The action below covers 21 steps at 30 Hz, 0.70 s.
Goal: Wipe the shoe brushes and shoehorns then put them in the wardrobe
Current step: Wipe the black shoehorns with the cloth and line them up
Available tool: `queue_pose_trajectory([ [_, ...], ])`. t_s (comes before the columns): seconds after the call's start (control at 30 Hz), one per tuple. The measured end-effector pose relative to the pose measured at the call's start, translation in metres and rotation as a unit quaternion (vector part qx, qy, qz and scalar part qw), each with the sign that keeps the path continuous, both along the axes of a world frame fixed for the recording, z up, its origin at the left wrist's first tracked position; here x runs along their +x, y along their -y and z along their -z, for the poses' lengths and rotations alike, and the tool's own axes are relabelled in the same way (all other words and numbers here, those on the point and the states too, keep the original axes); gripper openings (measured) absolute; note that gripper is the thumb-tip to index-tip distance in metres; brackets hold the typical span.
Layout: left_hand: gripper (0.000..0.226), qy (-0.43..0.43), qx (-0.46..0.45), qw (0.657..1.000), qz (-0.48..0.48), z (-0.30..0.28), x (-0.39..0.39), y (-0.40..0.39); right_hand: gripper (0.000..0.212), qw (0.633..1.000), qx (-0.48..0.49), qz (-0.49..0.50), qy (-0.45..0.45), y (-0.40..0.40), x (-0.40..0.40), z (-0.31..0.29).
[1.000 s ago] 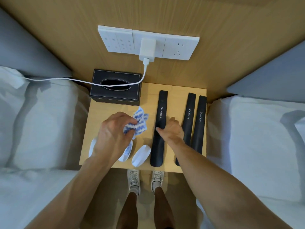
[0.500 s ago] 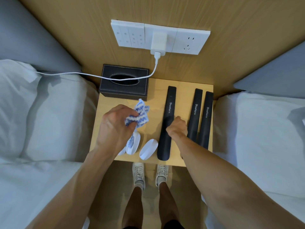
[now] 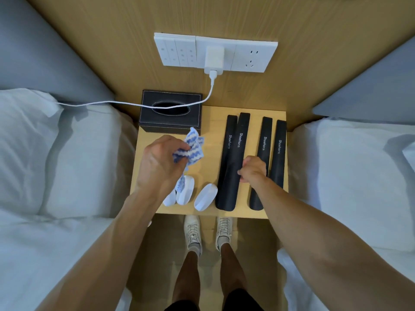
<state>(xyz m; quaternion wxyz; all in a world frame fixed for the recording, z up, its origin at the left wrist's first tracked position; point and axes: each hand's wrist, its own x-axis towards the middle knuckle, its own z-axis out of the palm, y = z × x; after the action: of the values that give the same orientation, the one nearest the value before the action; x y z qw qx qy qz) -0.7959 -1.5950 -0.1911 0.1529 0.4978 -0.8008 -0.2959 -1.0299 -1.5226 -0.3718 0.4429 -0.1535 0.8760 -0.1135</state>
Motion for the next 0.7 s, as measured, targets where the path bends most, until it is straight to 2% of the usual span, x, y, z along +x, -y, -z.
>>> queue_pose_trajectory([
  [0.17, 0.021, -0.044, -0.01, 0.999, 0.007, -0.026, -0.014, 0.006, 0.027, 0.993, -0.104, 0.045, 0.019, -0.013, -0.008, -0.046],
  [0.33, 0.024, -0.088, -0.053, 0.993, 0.052, -0.072, -0.027, 0.01, 0.033, 0.967, -0.227, 0.103, 0.055, -0.035, -0.017, -0.118],
  [0.47, 0.025, -0.109, -0.081, 0.989, 0.066, -0.116, -0.031, 0.018, 0.035, 0.929, -0.349, 0.103, 0.068, -0.056, -0.02, -0.185],
  [0.7, 0.031, -0.177, -0.162, 0.966, 0.093, -0.204, -0.039, 0.028, 0.041, 0.862, -0.504, 0.052, 0.002, -0.034, -0.018, -0.307],
])
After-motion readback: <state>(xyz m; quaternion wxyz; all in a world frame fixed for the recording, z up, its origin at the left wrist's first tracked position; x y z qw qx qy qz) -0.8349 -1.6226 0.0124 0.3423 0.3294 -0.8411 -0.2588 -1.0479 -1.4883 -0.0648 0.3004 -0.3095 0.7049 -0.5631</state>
